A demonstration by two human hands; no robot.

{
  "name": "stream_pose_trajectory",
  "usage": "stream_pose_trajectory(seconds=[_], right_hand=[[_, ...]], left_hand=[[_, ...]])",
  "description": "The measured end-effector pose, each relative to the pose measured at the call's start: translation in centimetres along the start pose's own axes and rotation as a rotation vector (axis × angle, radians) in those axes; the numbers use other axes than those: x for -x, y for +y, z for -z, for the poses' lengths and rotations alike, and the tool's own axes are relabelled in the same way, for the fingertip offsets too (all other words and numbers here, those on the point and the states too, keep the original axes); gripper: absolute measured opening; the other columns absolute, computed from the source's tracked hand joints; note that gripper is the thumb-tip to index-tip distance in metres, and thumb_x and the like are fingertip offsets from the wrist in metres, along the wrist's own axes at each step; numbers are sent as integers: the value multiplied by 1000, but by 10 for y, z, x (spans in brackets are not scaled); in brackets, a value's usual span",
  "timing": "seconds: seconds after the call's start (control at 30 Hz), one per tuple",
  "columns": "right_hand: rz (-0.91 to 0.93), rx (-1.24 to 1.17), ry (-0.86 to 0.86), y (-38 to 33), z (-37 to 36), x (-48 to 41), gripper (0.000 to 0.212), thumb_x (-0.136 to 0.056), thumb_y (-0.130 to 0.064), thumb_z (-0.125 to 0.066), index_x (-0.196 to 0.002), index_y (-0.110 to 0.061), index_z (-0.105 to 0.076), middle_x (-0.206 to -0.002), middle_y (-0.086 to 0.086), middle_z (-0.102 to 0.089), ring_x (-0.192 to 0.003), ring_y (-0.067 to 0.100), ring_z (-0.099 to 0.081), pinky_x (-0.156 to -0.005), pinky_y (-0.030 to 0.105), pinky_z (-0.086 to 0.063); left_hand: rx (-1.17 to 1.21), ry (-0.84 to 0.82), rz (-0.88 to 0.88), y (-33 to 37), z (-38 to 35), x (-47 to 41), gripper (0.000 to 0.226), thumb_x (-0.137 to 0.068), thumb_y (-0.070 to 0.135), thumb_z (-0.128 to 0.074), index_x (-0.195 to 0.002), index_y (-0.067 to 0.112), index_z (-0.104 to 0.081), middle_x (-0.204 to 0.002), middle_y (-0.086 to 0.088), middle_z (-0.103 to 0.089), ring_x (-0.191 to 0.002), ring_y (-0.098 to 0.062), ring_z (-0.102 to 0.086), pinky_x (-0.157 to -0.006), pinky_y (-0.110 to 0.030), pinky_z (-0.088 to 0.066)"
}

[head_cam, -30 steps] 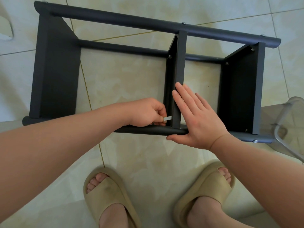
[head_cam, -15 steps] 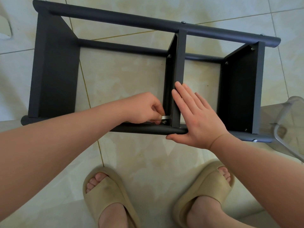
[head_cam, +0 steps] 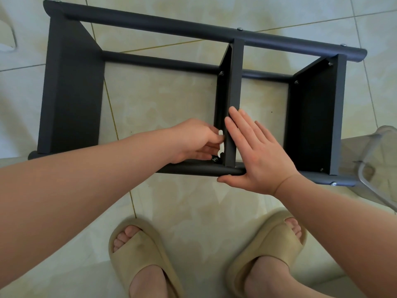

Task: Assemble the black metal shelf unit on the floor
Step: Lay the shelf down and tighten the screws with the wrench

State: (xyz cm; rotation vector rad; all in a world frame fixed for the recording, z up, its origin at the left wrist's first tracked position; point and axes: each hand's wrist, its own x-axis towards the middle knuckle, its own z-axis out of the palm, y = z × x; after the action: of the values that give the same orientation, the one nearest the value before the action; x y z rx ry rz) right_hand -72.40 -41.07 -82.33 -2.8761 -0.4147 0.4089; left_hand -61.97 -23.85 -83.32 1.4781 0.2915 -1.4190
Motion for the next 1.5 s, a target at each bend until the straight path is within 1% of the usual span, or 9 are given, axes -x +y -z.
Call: stream_pose_trajectory(seconds=[0.03, 0.13, 0.37, 0.53, 0.7, 0.87, 0.97, 1.13, 1.5], right_hand=[[0, 0, 1, 0, 0, 0, 115, -81, -82, -46, -161, -6, -14, -170, 8, -2, -157, 26, -2, -122, 55, -24], [1, 4, 0, 0, 0, 0, 115, -82, -83, -46, -161, -6, -14, -170, 8, -3, -157, 26, -2, -122, 55, -24], [1, 6, 3, 0, 0, 0, 115, -82, -82, -47, -161, -6, -14, -170, 8, -2, -157, 26, -2, -121, 55, -25], [1, 1, 10, 0, -1, 0, 115, -82, -82, -47, -161, -6, -15, -170, 8, -3, -157, 26, -3, -121, 55, -25], [2, 4, 10, 1, -1, 0, 114, -82, -82, -47, -161, -5, -15, -170, 8, -3, -157, 26, -2, -122, 55, -25], [0, 4, 4, 0, -1, 0, 114, -82, -82, -47, -161, -6, -15, -170, 8, -3, -157, 25, -2, -122, 55, -24], [-1, 0, 8, 0, 0, 0, 114, -82, -82, -48, -161, -6, -16, -169, 8, -3, -157, 26, -3, -122, 55, -25], [-3, 4, -4, -1, 0, 0, 115, -81, -82, -47, -161, -6, -14, -170, 8, -2, -157, 26, -3, -122, 54, -24], [-2, 10, -1, 0, 1, 0, 115, -81, -82, -47, -161, -6, -15, -169, 8, -3, -157, 26, -3, -122, 55, -24]], left_hand=[[-26, 16, -14, 0, 0, 0, 5, -94, 18, -66, -93, 19, -62, -87, -1, -71, -82, -14, -69, -73, -28, -52], [-45, 57, -27, 1, 0, -1, 13, -92, 23, -70, -103, 19, -66, -85, 2, -73, -80, -10, -71, -75, -29, -53], [33, 128, -52, 2, -3, -1, 13, -91, 28, -72, -102, 22, -68, -83, 4, -73, -78, -12, -67, -77, -30, -50], [44, 112, -57, 3, -2, -1, 11, -91, 27, -71, -100, 22, -69, -83, 4, -74, -79, -12, -68, -76, -29, -51], [-17, 83, -40, 1, -1, 1, 16, -92, 27, -70, -106, 20, -66, -80, 6, -74, -76, -10, -67, -75, -28, -49], [13, 80, -31, 2, -3, 1, 9, -94, 26, -67, -101, 21, -64, -78, 5, -73, -77, -12, -67, -74, -28, -49], [27, 80, -16, 3, -5, 0, 5, -96, 22, -63, -94, 18, -63, -74, 3, -72, -76, -14, -67, -73, -28, -50], [39, 58, 12, -1, -7, -2, 14, -98, 13, -57, -85, 11, -62, -73, -3, -70, -74, -18, -66, -73, -31, -54], [-23, 10, 1, -1, -3, -1, 13, -100, 9, -51, -91, 10, -60, -78, -6, -70, -72, -16, -65, -70, -28, -55]])
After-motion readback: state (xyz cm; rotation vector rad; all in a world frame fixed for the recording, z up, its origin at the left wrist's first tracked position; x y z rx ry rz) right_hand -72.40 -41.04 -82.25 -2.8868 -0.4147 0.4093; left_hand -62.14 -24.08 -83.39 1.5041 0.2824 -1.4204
